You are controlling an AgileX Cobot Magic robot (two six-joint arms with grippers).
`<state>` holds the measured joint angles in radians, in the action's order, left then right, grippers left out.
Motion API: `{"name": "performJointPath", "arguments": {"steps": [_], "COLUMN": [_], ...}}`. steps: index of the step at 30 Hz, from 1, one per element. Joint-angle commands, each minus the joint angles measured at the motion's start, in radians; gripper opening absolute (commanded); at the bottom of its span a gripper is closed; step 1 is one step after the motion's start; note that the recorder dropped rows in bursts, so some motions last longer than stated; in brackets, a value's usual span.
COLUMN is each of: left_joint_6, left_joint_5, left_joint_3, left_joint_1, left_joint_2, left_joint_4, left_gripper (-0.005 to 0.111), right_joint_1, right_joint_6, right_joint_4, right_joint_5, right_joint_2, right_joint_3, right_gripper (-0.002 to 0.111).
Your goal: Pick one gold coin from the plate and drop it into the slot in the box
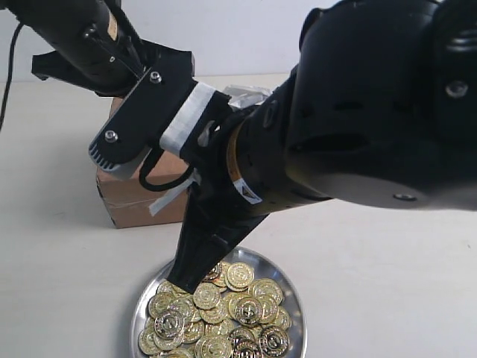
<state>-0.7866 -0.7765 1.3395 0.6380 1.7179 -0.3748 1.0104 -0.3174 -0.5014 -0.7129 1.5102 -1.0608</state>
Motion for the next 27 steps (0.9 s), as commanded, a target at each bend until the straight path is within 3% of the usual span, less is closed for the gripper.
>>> {"name": "performJointPath", "arguments": {"steps": [1, 8, 27], "left_joint_6": [-0.066, -0.161, -0.128], "left_joint_5": [0.037, -0.008, -0.010], "left_joint_3": [0.056, 0.091, 0.094], "left_joint_1": [-0.011, -0.059, -0.057], "left_joint_2": [0.067, 0.144, 0.179], "left_joint_4": [0.016, 0.058, 0.057], "left_gripper": [0.000, 0.000, 0.000], "right_joint_1": [0.002, 0.002, 0.002], "right_joint_6": [-0.003, -0.003, -0.003], "right_joint_4": [-0.002, -0.002, -0.002], "right_joint_5": [0.011, 0.011, 0.058], "right_joint_2": [-0.010, -0.010, -0.010], "right_joint_3": [-0.003, -0.003, -0.003], "right_gripper": [0.000, 0.000, 0.000]}}
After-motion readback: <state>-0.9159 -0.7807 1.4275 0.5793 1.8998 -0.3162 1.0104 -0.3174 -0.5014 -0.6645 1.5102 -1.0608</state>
